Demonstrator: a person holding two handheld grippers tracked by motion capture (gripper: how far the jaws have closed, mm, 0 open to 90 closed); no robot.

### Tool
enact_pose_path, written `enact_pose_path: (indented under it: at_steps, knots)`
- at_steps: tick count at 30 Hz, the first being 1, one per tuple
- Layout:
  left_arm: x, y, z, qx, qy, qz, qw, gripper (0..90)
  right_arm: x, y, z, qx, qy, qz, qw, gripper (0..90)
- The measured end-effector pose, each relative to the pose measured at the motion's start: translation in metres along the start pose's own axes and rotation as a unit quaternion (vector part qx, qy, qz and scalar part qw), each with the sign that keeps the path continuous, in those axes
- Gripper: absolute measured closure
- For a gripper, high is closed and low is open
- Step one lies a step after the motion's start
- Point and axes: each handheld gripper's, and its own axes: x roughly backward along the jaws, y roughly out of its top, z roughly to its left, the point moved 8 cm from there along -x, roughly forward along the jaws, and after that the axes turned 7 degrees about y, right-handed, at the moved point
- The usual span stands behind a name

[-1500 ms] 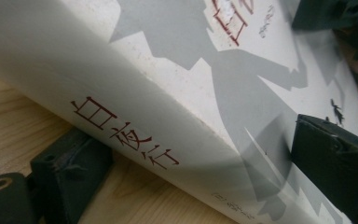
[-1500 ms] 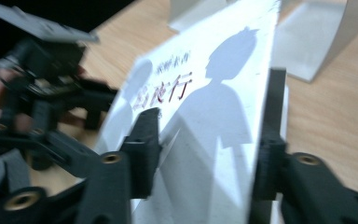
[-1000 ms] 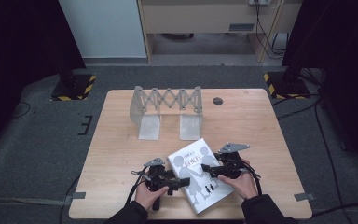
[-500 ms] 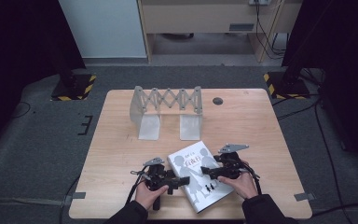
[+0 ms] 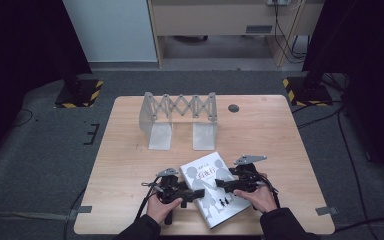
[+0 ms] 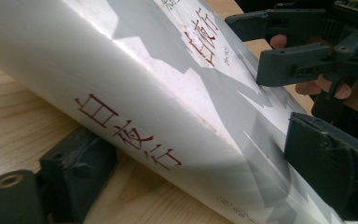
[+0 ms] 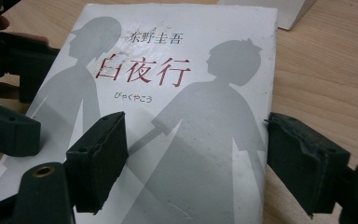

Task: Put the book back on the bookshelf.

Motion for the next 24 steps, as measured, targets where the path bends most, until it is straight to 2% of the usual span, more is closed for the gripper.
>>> enact_pose_path:
  at_steps: [8, 13, 16, 19, 24]
  knots:
    - [-0.0010, -0.0013, -0.0016, -0.012, 0.001, -0.003, 0.9999, 4.3, 0.0011, -0.0007, 0.0018, 0.000, -0.001, 0.001, 1.0000, 24.4]
    - [-0.0025, -0.0018, -0.0024, -0.022, 0.001, -0.008, 0.9997, 1.8, 0.0035, -0.0013, 0.0031, -0.006, -0.002, 0.006, 1.0000, 28.1]
    - [-0.0028, -0.0019, -0.0024, -0.018, 0.002, -0.015, 0.9997, 1.2, 0.0037, -0.0021, 0.0033, -0.010, 0.000, 0.007, 0.9999, 28.8]
    - [-0.0026, -0.0015, -0.0022, -0.002, 0.002, -0.024, 0.9997, 1.1, 0.0024, -0.0028, 0.0053, -0.015, 0.008, 0.009, 0.9998, 28.8]
    - [-0.0031, -0.0013, -0.0021, -0.004, 0.006, -0.025, 0.9997, 1.1, 0.0019, -0.0032, 0.0061, -0.016, 0.014, 0.005, 0.9998, 28.7]
